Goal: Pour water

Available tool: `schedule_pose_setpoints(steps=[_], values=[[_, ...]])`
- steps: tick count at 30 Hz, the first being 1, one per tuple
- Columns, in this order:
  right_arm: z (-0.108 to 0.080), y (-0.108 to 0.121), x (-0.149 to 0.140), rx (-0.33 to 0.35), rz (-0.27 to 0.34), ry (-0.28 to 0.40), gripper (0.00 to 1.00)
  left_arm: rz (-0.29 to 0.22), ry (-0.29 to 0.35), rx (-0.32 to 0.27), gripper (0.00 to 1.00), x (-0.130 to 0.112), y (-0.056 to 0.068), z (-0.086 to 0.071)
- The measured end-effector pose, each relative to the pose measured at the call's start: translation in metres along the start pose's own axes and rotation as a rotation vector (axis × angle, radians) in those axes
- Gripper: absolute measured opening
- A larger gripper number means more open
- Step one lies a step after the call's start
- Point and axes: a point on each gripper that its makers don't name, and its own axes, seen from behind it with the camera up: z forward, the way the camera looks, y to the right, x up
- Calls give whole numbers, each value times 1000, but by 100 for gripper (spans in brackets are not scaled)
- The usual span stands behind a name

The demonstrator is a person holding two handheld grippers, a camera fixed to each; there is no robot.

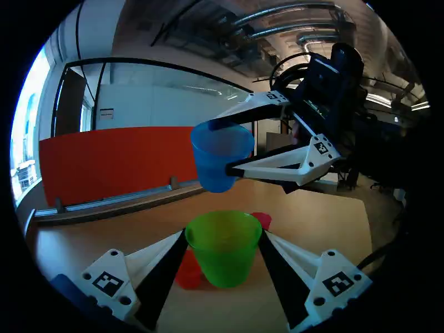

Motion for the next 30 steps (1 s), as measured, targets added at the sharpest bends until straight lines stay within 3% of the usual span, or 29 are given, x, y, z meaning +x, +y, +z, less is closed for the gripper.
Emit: schedule_pose_setpoints(steps=[30], values=[[7, 3, -1, 6, -133, -27, 94, 5, 3, -10, 89, 0, 3, 4]])
